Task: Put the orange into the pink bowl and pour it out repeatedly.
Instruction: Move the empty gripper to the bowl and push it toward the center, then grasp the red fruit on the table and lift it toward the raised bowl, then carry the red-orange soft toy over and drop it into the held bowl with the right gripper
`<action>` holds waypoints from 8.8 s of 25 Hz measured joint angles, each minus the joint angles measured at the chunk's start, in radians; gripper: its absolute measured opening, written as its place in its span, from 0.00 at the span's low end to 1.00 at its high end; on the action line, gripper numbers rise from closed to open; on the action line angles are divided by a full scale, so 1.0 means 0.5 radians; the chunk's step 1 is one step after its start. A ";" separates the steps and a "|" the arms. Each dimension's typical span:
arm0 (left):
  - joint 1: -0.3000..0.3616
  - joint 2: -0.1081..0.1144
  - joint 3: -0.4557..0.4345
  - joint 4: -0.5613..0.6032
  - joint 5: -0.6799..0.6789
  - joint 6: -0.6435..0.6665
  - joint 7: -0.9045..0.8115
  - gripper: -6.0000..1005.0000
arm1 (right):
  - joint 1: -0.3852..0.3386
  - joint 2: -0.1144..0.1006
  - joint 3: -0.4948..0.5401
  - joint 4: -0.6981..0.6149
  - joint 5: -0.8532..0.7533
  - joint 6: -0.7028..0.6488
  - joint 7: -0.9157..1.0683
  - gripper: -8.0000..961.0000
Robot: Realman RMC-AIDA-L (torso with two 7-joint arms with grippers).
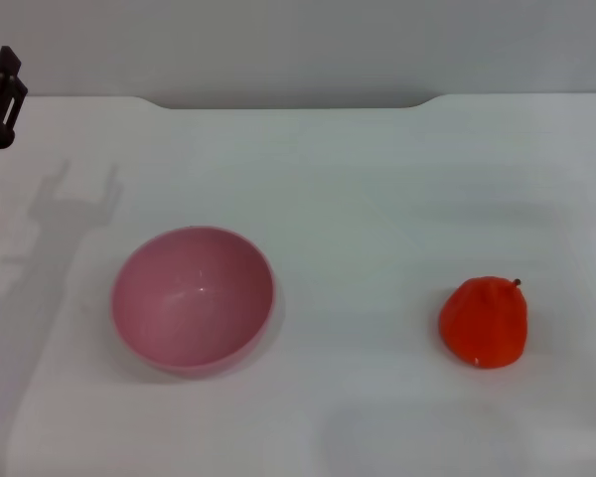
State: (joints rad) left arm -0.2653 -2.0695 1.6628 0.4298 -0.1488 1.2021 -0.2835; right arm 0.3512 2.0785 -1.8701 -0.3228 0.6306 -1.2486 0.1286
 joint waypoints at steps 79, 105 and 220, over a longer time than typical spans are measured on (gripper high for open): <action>-0.486 0.034 -1.094 1.568 5.419 0.579 -4.556 0.66 | 0.029 -0.009 0.003 0.000 0.003 0.000 0.016 0.60; -0.562 0.045 -1.043 1.382 5.427 0.528 -4.557 0.30 | 0.028 -0.009 0.025 0.001 0.016 0.001 0.016 0.60; -0.886 0.027 -1.006 1.557 5.414 0.567 -4.471 0.05 | 0.445 0.020 0.666 -3.123 -6.300 0.032 4.435 0.16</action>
State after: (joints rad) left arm -0.7084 -2.0560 1.1598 1.2082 2.5580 1.4857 -2.5190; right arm 0.5738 2.0884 -1.5370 -1.8841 -2.5192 -1.2328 2.3461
